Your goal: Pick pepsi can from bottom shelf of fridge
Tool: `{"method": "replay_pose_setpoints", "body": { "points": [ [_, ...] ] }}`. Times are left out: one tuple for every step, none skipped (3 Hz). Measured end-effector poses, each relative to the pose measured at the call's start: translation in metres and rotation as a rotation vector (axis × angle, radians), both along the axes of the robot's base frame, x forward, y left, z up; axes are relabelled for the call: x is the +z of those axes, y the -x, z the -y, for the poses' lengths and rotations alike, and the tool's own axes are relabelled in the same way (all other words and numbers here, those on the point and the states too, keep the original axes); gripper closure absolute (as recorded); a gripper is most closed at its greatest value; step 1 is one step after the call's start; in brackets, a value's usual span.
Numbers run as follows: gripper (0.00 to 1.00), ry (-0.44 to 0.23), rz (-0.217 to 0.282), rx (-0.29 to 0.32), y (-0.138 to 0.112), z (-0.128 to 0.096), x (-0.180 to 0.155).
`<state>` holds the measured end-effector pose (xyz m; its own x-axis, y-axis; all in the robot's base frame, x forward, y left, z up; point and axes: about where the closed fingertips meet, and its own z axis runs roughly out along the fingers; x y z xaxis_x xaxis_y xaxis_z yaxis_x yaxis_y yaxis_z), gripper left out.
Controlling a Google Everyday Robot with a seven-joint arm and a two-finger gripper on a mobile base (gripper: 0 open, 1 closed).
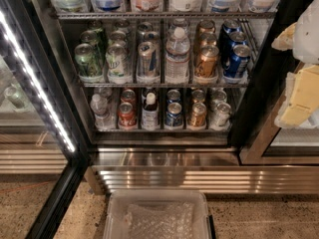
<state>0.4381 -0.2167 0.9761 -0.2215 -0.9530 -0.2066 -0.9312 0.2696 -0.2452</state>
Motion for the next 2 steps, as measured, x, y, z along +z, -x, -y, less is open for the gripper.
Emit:
{"method": "replay_pose_setpoints", "body": {
  "points": [
    [0.00, 0.000, 0.000, 0.000, 0.000, 0.000, 0.000],
    [0.00, -0.050, -0.007, -0.005, -0.001, -0.001, -0.018]
  ]
}}
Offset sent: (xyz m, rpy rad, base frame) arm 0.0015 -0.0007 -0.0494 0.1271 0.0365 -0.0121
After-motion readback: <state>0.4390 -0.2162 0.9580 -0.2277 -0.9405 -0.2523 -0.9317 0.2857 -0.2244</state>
